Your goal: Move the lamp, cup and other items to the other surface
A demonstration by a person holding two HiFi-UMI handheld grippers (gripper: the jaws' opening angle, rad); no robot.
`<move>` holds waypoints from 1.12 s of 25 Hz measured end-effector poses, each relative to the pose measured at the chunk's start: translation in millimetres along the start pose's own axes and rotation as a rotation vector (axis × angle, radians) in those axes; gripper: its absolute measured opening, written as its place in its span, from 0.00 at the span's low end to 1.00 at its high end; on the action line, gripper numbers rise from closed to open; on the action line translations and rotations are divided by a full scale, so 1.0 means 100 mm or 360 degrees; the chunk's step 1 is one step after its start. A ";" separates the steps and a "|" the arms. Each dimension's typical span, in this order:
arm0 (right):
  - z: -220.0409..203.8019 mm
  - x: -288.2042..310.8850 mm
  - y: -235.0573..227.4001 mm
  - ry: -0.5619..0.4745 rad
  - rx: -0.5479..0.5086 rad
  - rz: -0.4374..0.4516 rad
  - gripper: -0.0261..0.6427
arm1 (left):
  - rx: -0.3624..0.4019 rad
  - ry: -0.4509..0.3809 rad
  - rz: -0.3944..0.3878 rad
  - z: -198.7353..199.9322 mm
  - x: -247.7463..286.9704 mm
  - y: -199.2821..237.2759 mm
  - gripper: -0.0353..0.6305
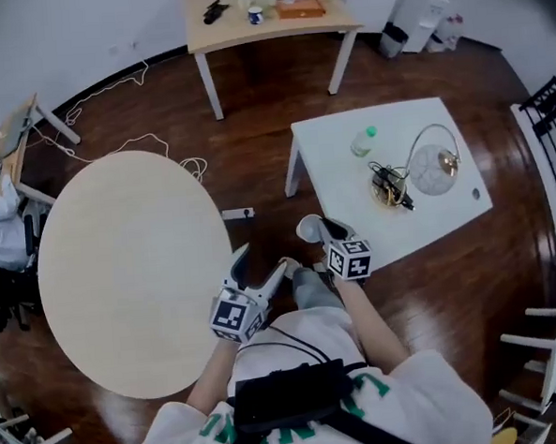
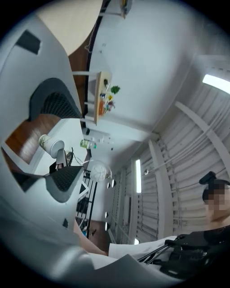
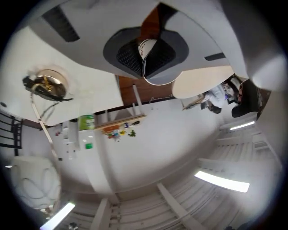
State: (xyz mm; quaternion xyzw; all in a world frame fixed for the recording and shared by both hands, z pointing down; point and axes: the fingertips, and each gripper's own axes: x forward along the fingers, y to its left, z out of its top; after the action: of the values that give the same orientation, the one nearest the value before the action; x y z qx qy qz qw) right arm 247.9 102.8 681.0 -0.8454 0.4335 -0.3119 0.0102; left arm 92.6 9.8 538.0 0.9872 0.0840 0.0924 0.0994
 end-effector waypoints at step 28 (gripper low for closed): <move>0.32 -1.33 -1.58 -0.0408 0.0026 -0.0559 0.45 | 0.0047 0.0163 -0.0422 -0.16 1.42 -0.72 0.54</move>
State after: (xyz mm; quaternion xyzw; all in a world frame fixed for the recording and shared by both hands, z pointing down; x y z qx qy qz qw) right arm 323.0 291.7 631.2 -0.9406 0.2720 -0.2023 0.0177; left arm 216.1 108.3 562.2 0.9628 0.2201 0.1275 0.0916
